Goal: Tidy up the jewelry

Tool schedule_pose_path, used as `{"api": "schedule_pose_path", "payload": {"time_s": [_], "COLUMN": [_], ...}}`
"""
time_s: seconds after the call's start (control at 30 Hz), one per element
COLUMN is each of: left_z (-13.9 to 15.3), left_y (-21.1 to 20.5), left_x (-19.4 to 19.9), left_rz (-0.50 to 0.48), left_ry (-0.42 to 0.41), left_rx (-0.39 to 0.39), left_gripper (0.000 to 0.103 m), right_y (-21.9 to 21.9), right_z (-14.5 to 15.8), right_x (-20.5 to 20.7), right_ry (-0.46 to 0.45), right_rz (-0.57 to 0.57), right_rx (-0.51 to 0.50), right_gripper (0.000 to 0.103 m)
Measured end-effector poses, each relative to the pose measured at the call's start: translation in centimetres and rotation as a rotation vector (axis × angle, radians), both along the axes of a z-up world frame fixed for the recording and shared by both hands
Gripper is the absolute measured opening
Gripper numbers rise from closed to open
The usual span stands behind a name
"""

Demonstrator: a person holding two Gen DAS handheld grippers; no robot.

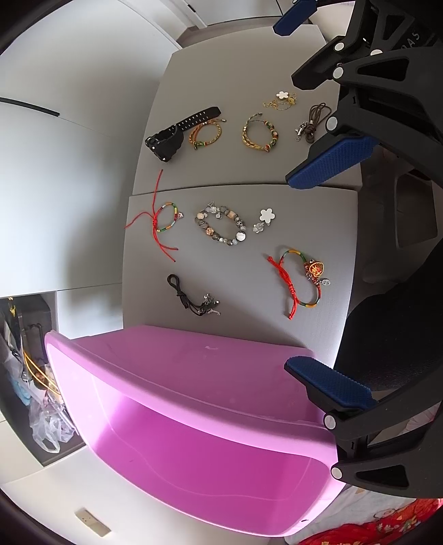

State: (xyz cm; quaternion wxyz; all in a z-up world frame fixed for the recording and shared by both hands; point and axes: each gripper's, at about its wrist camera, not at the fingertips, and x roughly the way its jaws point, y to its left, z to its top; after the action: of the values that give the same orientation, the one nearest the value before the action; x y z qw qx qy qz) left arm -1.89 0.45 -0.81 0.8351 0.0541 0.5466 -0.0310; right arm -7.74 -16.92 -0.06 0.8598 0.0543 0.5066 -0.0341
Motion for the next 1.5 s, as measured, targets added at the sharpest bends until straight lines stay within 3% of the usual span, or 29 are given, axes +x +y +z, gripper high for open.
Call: {"api": "schedule_pose_path", "payload": {"time_s": [1.5], "left_z": [-0.12], "left_y": [-0.10], "left_x": [-0.04], "left_rz": [-0.004], "left_ry": [0.003], "left_rx": [0.006], "left_gripper": [0.097], "right_y": [-0.20], "right_z": [0.12], "right_x": [0.13], "right_ry": [0.001], "right_rz": [0.002], "right_rx": [-0.003], "right_gripper": [0.094]}}
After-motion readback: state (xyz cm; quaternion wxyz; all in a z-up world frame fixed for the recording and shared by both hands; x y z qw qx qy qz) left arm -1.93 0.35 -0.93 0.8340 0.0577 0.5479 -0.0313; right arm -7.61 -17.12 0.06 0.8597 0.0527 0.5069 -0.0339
